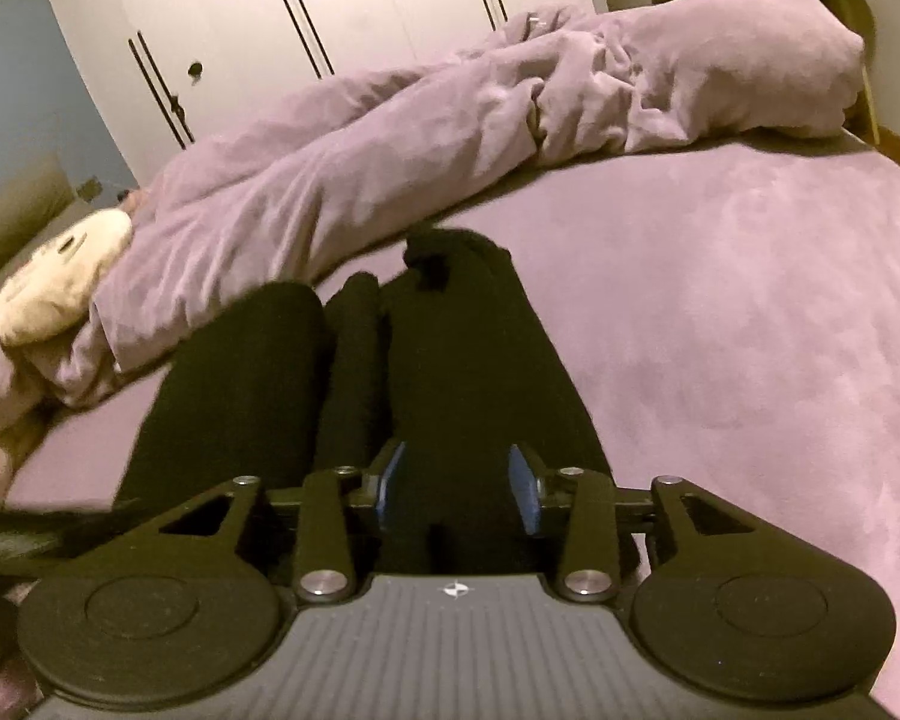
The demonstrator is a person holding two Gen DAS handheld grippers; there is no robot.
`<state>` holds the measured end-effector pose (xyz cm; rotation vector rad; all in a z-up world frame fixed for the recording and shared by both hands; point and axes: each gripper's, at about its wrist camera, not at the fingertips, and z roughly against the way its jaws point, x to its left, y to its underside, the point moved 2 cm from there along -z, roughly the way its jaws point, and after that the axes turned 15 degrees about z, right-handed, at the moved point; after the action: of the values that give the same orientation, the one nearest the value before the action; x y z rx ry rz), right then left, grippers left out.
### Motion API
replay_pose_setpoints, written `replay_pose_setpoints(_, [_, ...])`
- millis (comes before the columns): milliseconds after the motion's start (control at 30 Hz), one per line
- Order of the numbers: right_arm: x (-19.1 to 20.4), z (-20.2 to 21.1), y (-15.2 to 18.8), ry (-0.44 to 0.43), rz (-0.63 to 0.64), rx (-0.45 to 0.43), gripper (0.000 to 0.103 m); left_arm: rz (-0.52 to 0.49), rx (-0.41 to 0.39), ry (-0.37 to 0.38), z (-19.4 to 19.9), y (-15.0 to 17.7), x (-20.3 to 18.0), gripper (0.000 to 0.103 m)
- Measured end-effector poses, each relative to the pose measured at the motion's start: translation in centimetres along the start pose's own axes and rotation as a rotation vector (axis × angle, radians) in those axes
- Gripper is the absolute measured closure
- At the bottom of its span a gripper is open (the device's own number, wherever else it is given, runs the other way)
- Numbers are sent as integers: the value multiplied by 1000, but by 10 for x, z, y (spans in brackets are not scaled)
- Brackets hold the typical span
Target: Fold small clothes
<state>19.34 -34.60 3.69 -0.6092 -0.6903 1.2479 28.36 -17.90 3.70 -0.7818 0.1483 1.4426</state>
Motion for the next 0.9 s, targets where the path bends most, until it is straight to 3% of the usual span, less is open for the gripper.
replay_pose_setpoints(100, [10, -2, -12, -70, -19, -16, 65, -13, -54, -92, 25, 9, 18, 11])
replay_pose_setpoints(167, [22, -8, -14, -131, -13, -15, 57, -8, -93, -203, 32, 13, 38, 11])
replay_pose_setpoints(233, [36, -27, -13, -211, -15, 32, 47, 14, -83, -295, 30, 15, 63, 12])
replay_pose_setpoints(300, [47, -47, -11, -269, -29, 76, 47, 64, -68, -364, 27, 16, 86, 13])
replay_pose_setpoints(433, [61, -88, -4, -360, -100, 188, 36, 144, -34, -386, 26, 13, 114, 13])
replay_pose_setpoints(500, [64, -107, 1, -386, -134, 235, 36, 150, -26, -384, 24, 12, 116, 13])
replay_pose_setpoints(533, [67, -110, 0, -388, -139, 231, 38, 152, -25, -386, 22, 11, 113, 13])
replay_pose_setpoints(567, [70, -112, -2, -393, -129, 235, 47, 154, -30, -384, 23, 9, 111, 13])
replay_pose_setpoints(600, [74, -114, -5, -379, -104, 247, 60, 155, -36, -380, 25, 7, 109, 13])
replay_pose_setpoints(633, [76, -114, -10, -367, -82, 259, 84, 155, -50, -372, 28, 4, 106, 13])
replay_pose_setpoints(833, [68, -76, -46, -231, 76, 130, 89, 136, -115, -363, 38, -7, 94, 13])
replay_pose_setpoints(867, [65, -74, -46, -184, 116, 127, 90, 137, -115, -368, 35, -10, 93, 13])
replay_pose_setpoints(900, [64, -75, -42, -95, 182, 132, 99, 137, -112, -370, 30, -11, 91, 13])
